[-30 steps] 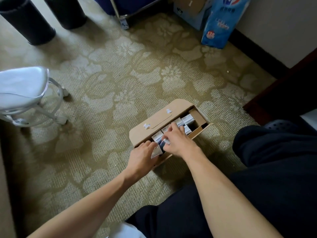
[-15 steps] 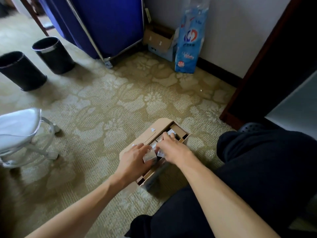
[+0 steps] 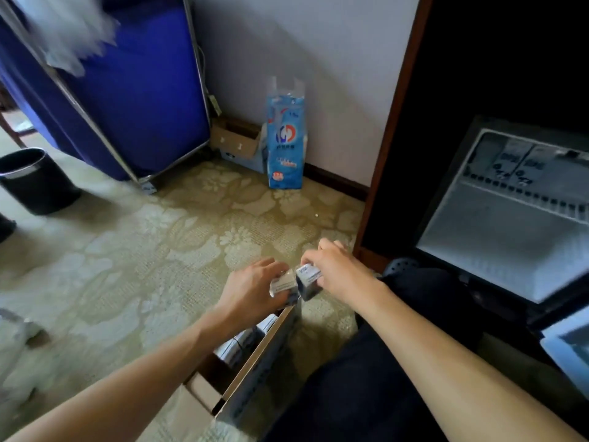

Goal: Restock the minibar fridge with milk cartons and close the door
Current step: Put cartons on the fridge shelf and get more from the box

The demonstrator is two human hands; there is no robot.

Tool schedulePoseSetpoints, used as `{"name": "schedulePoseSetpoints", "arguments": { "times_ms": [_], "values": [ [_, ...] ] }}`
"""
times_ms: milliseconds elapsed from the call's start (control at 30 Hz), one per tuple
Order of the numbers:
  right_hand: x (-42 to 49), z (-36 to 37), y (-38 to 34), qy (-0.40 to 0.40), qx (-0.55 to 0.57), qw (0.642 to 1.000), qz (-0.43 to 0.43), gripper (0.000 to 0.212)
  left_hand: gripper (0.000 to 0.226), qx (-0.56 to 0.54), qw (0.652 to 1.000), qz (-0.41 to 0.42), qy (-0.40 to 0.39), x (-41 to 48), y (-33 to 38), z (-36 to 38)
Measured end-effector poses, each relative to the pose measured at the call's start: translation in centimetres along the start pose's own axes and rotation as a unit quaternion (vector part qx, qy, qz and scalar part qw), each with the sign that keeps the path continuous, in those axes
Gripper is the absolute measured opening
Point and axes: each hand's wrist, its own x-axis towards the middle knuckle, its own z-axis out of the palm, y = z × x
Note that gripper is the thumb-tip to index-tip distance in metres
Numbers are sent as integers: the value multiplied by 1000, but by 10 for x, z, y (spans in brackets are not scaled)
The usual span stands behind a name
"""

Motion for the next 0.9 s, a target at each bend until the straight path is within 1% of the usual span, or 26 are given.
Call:
{"name": "schedulePoseSetpoints", "arguments": {
  "times_ms": [100, 233, 333, 500, 733, 900],
  "values": [
    [-4, -31, 24, 43, 9, 999, 19, 32, 50, -8, 999, 37, 24, 35, 25, -13],
    [-12, -63, 57, 104, 16, 993, 45, 26, 38, -16, 995, 81, 48, 77, 59, -26],
    [-21, -81, 87, 148, 40, 986, 72, 24, 38, -23, 991, 117, 65, 106, 85, -30],
    [-44, -101, 138, 217, 61, 968, 108, 26, 34, -44, 981, 179, 60, 156, 135, -27],
    [-80, -119, 220, 292, 45, 939, 175, 36, 34, -75, 967, 242, 42, 227, 219, 3],
    [-96, -123, 281, 344, 41, 911, 225, 35, 40, -102, 955, 274, 50, 268, 278, 48]
  ]
}}
